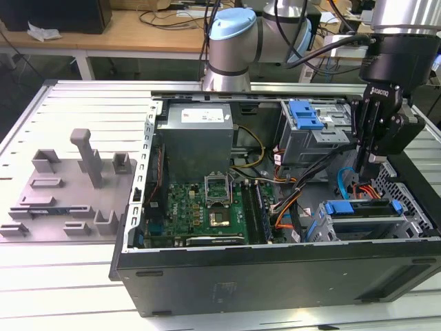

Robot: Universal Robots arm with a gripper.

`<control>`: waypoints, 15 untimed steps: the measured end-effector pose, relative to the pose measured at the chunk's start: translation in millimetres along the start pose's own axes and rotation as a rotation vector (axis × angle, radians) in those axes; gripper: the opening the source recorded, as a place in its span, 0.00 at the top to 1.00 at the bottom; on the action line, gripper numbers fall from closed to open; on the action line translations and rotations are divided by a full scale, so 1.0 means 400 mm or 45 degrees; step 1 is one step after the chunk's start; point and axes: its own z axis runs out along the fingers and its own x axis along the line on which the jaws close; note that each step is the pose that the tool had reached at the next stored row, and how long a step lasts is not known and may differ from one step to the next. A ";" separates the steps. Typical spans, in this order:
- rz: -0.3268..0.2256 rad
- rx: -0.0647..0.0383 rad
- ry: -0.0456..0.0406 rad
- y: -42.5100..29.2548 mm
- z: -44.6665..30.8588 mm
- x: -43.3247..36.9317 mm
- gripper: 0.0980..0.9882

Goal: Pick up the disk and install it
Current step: 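Insert the second disk wire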

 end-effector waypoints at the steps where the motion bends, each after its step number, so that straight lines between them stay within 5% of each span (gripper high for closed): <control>1: 0.001 0.003 0.001 0.000 0.000 -0.002 0.81; 10: 0.003 0.007 0.006 0.002 0.004 -0.021 0.82; 11: 0.003 0.007 0.006 0.002 0.005 -0.022 0.93; 15: 0.003 0.008 0.006 0.003 0.011 -0.025 0.93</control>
